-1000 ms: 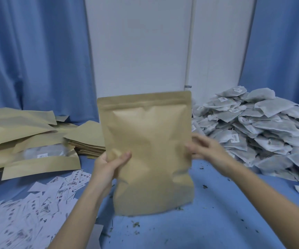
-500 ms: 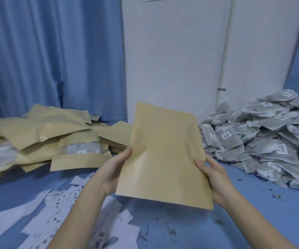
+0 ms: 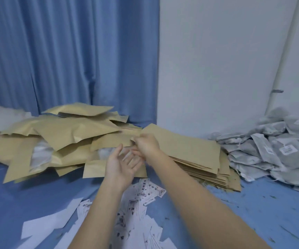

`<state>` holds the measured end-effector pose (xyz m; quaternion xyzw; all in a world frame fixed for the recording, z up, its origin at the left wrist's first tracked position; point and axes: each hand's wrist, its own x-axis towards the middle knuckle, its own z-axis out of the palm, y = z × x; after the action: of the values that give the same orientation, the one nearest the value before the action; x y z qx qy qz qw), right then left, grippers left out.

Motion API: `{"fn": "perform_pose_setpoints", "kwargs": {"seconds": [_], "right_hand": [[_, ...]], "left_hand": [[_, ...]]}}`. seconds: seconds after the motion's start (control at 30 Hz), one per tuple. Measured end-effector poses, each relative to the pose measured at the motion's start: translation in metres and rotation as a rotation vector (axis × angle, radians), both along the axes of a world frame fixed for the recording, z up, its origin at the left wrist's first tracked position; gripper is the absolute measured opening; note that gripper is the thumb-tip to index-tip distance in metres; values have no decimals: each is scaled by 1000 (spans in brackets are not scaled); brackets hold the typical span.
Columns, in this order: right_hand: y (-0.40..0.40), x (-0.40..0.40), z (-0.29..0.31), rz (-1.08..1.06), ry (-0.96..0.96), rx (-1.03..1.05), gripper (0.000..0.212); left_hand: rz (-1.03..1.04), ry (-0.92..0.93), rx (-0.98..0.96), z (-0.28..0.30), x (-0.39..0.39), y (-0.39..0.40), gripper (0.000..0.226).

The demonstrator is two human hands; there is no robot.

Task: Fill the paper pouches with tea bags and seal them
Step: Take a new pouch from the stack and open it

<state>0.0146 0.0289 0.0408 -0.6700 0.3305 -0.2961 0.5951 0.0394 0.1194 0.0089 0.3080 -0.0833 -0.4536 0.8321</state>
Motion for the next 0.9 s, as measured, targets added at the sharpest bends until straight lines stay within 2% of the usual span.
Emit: {"fn": "perform_pose_setpoints", "kwargs": {"seconds": [0.03,0.1,0.23,0.33,0.4,0.47,0.57,0.63,0.77,0.9], "right_hand": [[-13,-8,-14,-29,80,-114,11],[-40,-28,-41,-117,305,-388,34],[-90,-66,-73,-182,775,-904,55],[-107,-86,-86,-130,999,-951,80],[-109,-94,-91,-118,1049,-991,80],[-103,-101,-92,-142,1019,-1162,63],[-86,-119,-90,-249,916,-1538,34],[-75,-129,-89,-310,805,-1709,36],[-53,-147,-91,-363,512,-1853,29],[-32,-165,-94,-394,267,-1910,26]], "left_hand": [[-14,1,43,-5,-1,-7,26],[-41,-7,128,-16,-4,-21,30],[-55,11,206,-31,-12,-44,51],[-58,21,234,-40,-17,-55,57],[-62,24,250,-44,-22,-62,57],[-68,25,262,-46,-29,-67,57],[-77,20,269,-48,-41,-71,56],[-113,29,261,-47,-50,-71,53],[-212,53,159,-39,-70,-66,58],[-179,-115,101,-29,-79,-60,51]]}}
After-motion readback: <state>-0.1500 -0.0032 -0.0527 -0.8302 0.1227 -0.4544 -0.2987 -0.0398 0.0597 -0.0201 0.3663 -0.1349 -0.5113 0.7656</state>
